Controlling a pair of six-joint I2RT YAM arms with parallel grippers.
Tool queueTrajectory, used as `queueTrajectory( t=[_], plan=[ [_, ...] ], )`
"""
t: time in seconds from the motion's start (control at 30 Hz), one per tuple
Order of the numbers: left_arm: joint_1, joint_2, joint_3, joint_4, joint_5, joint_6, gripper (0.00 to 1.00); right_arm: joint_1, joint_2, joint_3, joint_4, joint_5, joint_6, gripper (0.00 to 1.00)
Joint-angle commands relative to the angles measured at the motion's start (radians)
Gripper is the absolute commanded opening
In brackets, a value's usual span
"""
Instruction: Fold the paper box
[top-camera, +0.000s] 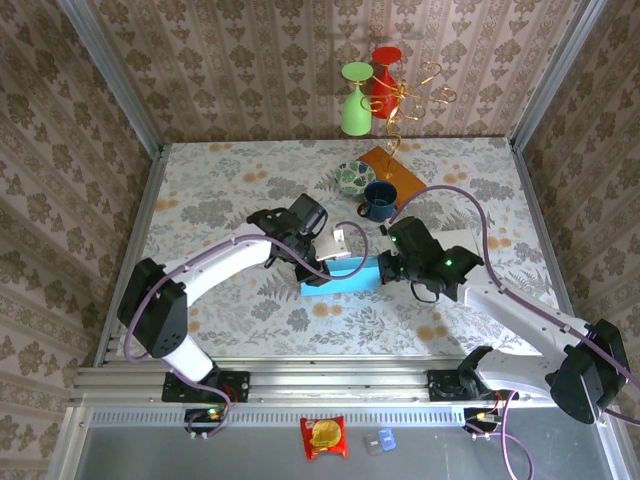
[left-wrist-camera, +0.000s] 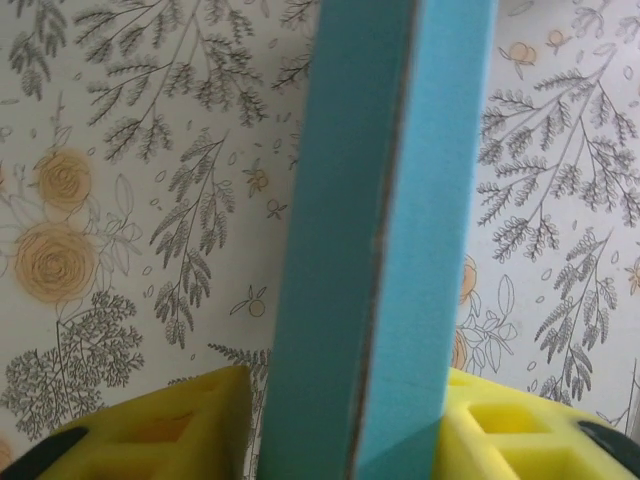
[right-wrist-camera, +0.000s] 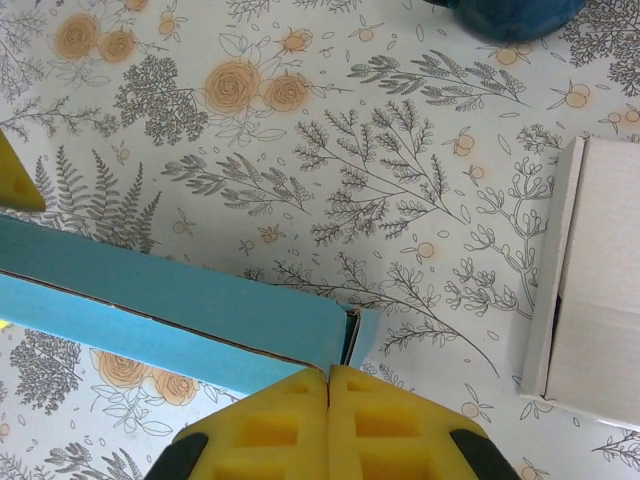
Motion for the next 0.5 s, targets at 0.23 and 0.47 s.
queueTrajectory(
  t=[0.23, 0.47],
  plan=[
    [0.008, -0.131, -0.078, 0.089, 0.028, -0.14, 0.53, 0.046, 0.015, -0.014, -0.037, 0.095, 0.053, 0.0],
    [0.024, -0.244, -0.096, 0.138, 0.008, -0.267, 0.53, 0.054, 0.038, 0.03, -0.069, 0.104, 0.07, 0.0]
  ],
)
